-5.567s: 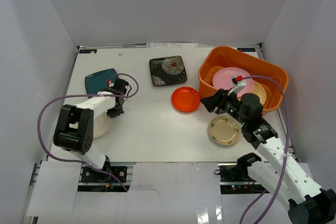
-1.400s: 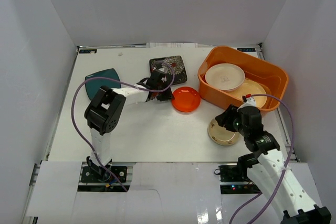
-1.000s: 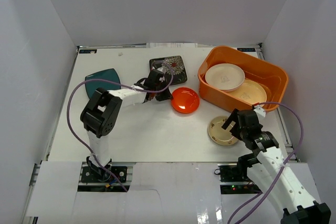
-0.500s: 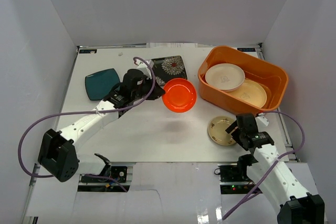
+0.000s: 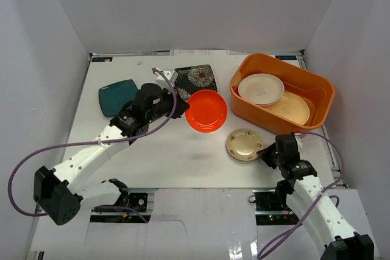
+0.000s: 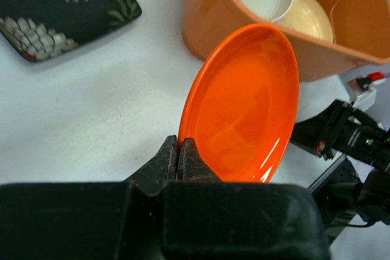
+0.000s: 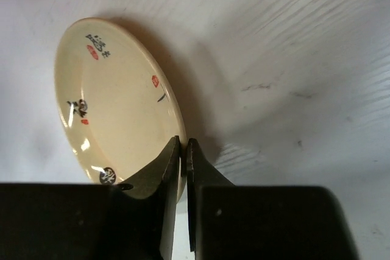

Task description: Place the plates into the plastic bin on the countertop

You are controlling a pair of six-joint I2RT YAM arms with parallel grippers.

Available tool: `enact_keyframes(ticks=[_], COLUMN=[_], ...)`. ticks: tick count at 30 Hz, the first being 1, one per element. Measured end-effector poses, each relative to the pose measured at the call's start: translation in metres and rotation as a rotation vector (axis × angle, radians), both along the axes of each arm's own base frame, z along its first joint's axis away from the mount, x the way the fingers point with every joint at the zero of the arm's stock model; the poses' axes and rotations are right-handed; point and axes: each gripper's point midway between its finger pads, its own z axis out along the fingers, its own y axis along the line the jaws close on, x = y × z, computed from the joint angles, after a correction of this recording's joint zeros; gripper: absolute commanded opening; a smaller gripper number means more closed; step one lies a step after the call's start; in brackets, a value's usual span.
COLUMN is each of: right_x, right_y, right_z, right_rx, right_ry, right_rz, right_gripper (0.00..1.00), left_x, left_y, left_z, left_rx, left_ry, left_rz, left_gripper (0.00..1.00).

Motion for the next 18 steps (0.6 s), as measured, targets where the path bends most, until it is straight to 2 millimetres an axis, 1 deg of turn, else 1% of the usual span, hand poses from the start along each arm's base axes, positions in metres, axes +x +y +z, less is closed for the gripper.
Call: enact_keyframes(ticks=[2, 5, 7, 9, 11, 13, 15, 16, 18], right_x=[-0.003, -0.010, -0.011, -0.006, 0.004, 0.020, 0.039, 0.048, 0.069], right_y=[0.010, 0.027, 0.038, 0.050, 0.059, 0.063, 0.060, 0.055, 0.041], right_z=[0.007, 0.024, 0.045, 0.078, 0.119, 0.171, 0.217, 0.237, 0.263], right_rx=[0.036, 0.071, 0.093, 0.113, 0.111, 0.082, 0.025, -0.020, -0.126], right_ry=[-0.017, -0.036, -0.060, -0.109, -0.184, -0.286, -0.397, -0.447, -0.509], right_rz=[0.047, 0.143, 0.205, 0.272, 0.328, 0.363, 0.365, 0.348, 0.302], right_gripper=[0.08, 0.08, 0.08, 0.08, 0.08, 0.08, 0.08, 0.08, 0.08], left_x=[0.000, -0.001, -0.002, -0.002, -0.001, 0.000, 0.001, 0.001, 0.001], left_y=[0.005, 0.013, 0.018, 0.022, 0.025, 0.027, 0.027, 0.027, 0.027], left_z=[0.021, 0.055, 0.074, 0.087, 0.093, 0.093, 0.093, 0.094, 0.094], left_rx=[-0.022, -0.060, -0.086, -0.106, -0.113, -0.109, -0.108, -0.110, -0.116], left_ry=[-0.052, -0.130, -0.175, -0.207, -0.222, -0.225, -0.225, -0.226, -0.224], left_rz=[0.016, 0.042, 0.063, 0.079, 0.093, 0.106, 0.112, 0.113, 0.112], left_gripper=[0.00, 0.00, 0.00, 0.00, 0.00, 0.00, 0.00, 0.00, 0.00])
